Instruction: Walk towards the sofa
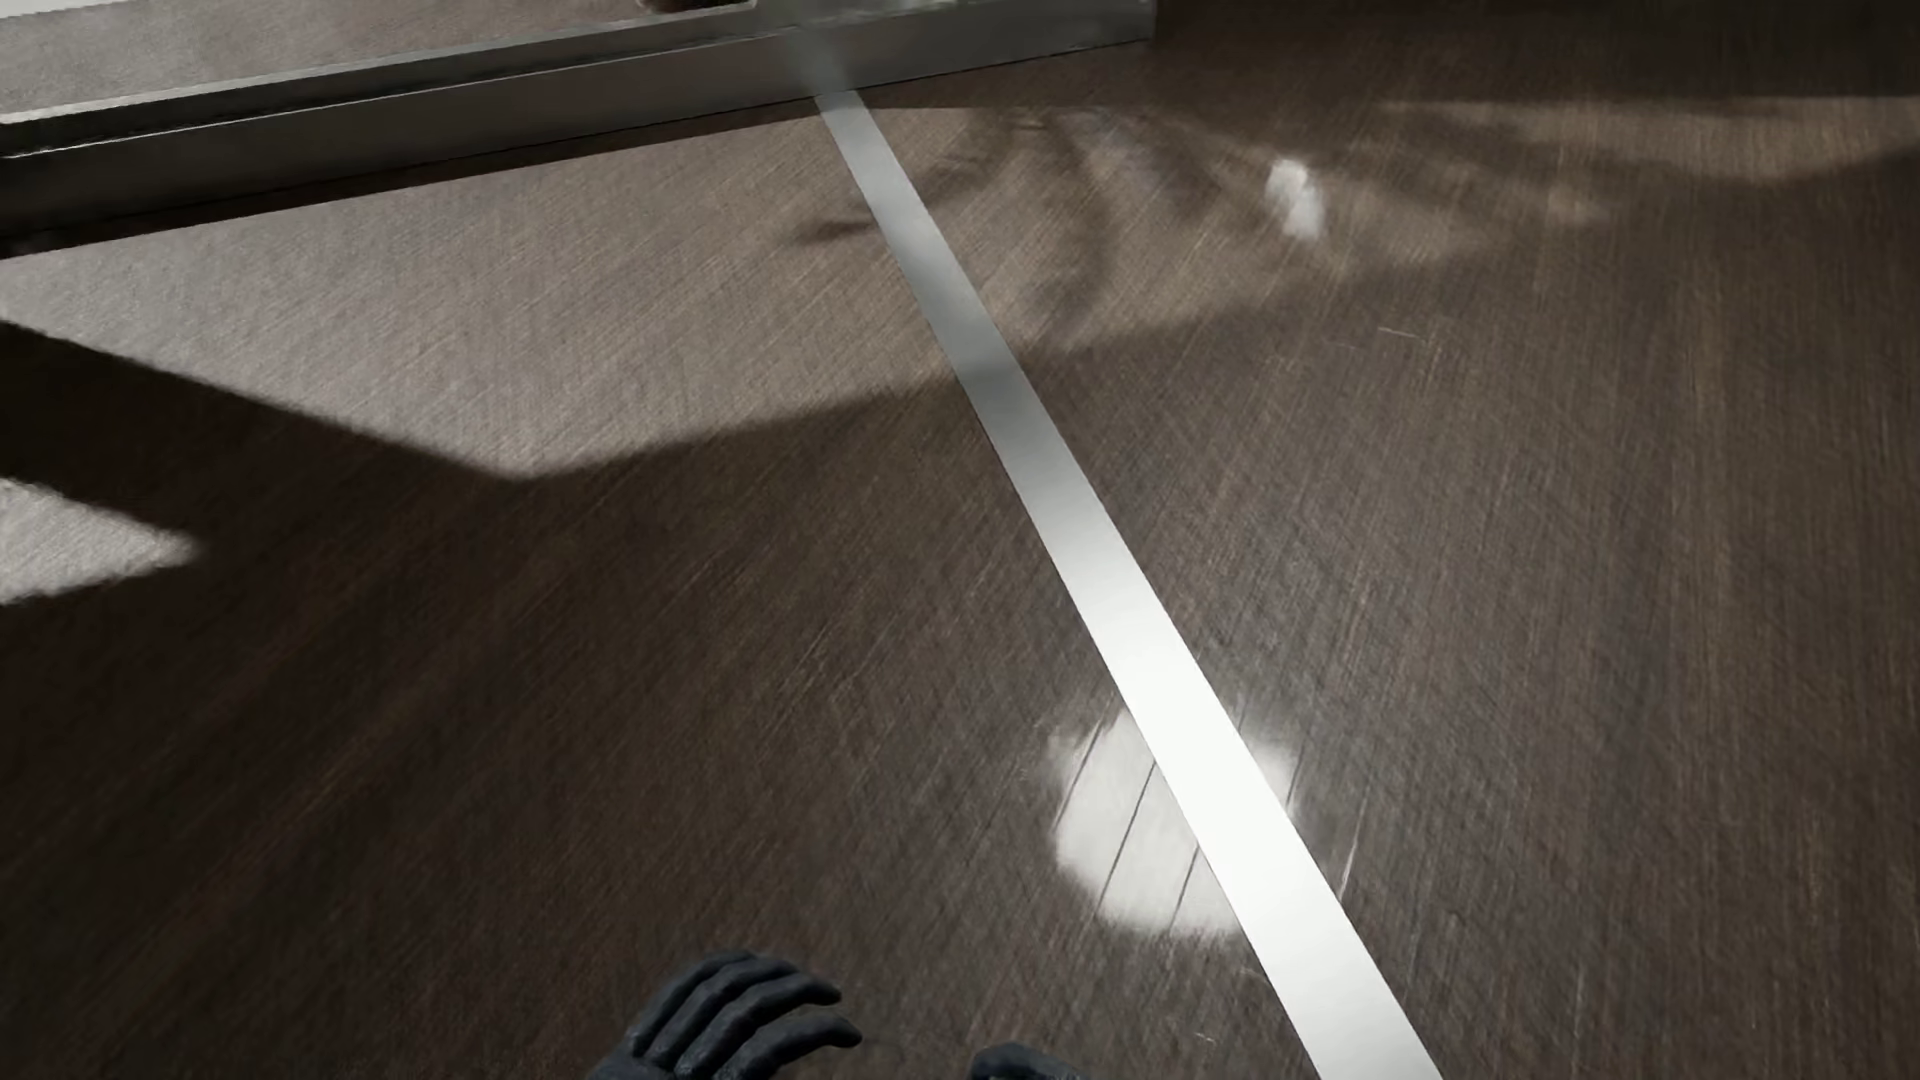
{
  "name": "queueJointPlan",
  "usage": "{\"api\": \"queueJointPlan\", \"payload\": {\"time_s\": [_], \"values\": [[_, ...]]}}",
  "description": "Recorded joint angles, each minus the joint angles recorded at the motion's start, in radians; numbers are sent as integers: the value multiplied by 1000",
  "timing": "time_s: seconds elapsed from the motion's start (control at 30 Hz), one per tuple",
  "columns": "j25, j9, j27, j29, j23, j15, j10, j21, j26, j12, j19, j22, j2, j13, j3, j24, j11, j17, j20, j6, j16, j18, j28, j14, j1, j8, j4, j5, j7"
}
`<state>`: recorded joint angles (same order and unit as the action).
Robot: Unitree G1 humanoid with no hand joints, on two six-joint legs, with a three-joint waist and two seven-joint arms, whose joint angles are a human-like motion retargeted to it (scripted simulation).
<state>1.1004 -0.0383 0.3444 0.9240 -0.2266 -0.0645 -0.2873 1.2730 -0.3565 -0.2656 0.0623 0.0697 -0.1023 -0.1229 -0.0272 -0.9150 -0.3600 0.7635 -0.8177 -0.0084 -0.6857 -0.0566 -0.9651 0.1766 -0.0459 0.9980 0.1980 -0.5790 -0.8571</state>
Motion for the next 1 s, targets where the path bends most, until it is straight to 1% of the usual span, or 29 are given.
{"api": "queueJointPlan", "payload": {"time_s": [0.03,0.07,0.1,0.13,0.17,0.2,0.23,0.27,0.33,0.4,0.43,0.5,0.53,0.6,0.67,0.7,0.73,0.77,0.8,0.83,0.87,0.9,0.93,0.97,1.0], "values": [[1,-1,-13,4,-1,25,-6,-13,-8,-1,-13,-6,5,10,-8,1,-45,5,3,-19,7,18,-4,17,-12,2,-48,-66,32],[17,2,-22,15,-3,76,-22,-40,-13,-2,-27,-11,-23,27,-6,7,-103,10,-2,-38,11,36,-6,36,-27,-73,-94,-123,75],[30,7,-49,35,-6,137,-38,-49,-12,-2,-27,-18,-91,39,6,13,-160,3,-14,-53,11,53,-9,52,-40,-251,-135,-138,130],[50,13,-72,56,-7,184,-47,-70,-11,3,-40,-24,-163,56,19,21,-202,-8,-27,-67,6,68,-13,63,-49,-468,-169,-96,187],[71,16,-79,61,9,217,-55,-112,-8,8,-40,-30,-214,77,26,25,-230,-9,-41,-78,1,82,-17,71,-59,-651,-195,-26,241],[99,19,-82,61,18,233,-67,-151,-3,13,-20,-31,-250,105,28,29,-263,-7,-57,-88,-4,93,-19,80,-68,-784,-215,48,293],[125,23,-79,60,20,237,-75,-184,5,17,-9,-29,-275,134,27,29,-297,0,-75,-96,-9,104,-19,86,-76,-859,-234,108,344],[143,27,-70,55,10,241,-82,-211,10,12,-14,-32,-298,155,27,25,-330,0,-86,-104,-15,113,-20,90,-81,-895,-255,155,399],[162,40,-47,29,19,253,-90,-258,18,7,-34,-45,-341,189,27,22,-367,9,-96,-119,-17,130,-20,94,-87,-941,-306,247,515],[181,52,-22,7,33,244,-91,-282,18,6,-34,-59,-386,199,26,18,-351,17,-96,-131,-14,146,-20,93,-85,-996,-362,351,632],[189,58,-10,3,36,230,-91,-280,18,3,-36,-64,-406,194,23,13,-325,20,-91,-136,-11,153,-20,92,-82,-1015,-390,397,690],[190,68,10,-3,46,156,-87,-244,23,-6,-37,-65,-438,168,16,-1,-239,36,-75,-143,-3,165,-20,88,-67,-1040,-442,483,805],[183,72,17,-8,53,111,-83,-212,25,-14,-31,-63,-448,146,13,-8,-180,46,-65,-144,2,169,-20,85,-56,-1048,-465,524,862],[169,78,23,-15,57,22,-72,-144,25,-36,26,-67,-460,97,6,-19,-42,53,-40,-146,13,172,-20,77,-28,-1054,-503,594,974],[161,81,22,-17,56,-1,-68,-87,18,-51,54,-75,-463,53,-1,-30,85,56,-16,-147,25,175,-20,72,3,-1022,-540,625,1079],[154,83,16,-15,56,1,-70,-60,14,-53,95,-76,-461,35,-3,-35,131,59,-11,-145,26,178,-20,75,22,-1050,-558,645,1132],[158,83,17,-12,49,17,-75,-55,-2,-43,116,-61,-456,37,-3,-29,148,53,-5,-141,24,184,-20,78,44,-1132,-576,676,1184],[141,83,14,-13,46,16,-78,-44,-4,-47,125,-56,-446,29,-2,-29,131,51,-7,-135,22,190,-20,78,71,-1231,-590,707,1234],[126,80,10,-17,44,-35,-78,-44,-5,-48,48,-48,-426,27,-2,-21,112,44,-6,-128,18,199,-20,70,101,-1320,-596,736,1282],[122,76,10,-24,45,-123,-83,-52,-6,-47,8,-35,-406,25,-5,-8,117,37,-2,-119,17,188,-20,60,127,-1306,-598,718,1318],[130,71,14,-26,50,-150,-101,-63,-5,-48,-26,-17,-388,22,-7,1,109,26,10,-106,19,169,-20,46,152,-1254,-593,691,1339],[141,66,21,-21,57,-120,-132,-67,-4,-53,-47,4,-371,14,-5,-1,87,16,27,-88,25,144,-20,20,166,-1208,-583,677,1353],[154,62,33,-15,58,-77,-183,-77,-10,-52,-57,42,-348,16,-1,-10,68,8,46,-68,37,98,-20,-29,166,-1168,-575,670,1356],[142,58,37,-22,60,-38,-252,-71,-10,-62,-71,64,-324,9,5,-29,54,7,56,-47,37,-43,-20,-84,152,-1129,-565,666,1355],[125,56,37,-34,63,5,-357,-64,-14,-65,-83,80,-311,6,18,-43,26,6,53,-29,15,-184,-19,-157,116,-1081,-556,665,1308]]}}
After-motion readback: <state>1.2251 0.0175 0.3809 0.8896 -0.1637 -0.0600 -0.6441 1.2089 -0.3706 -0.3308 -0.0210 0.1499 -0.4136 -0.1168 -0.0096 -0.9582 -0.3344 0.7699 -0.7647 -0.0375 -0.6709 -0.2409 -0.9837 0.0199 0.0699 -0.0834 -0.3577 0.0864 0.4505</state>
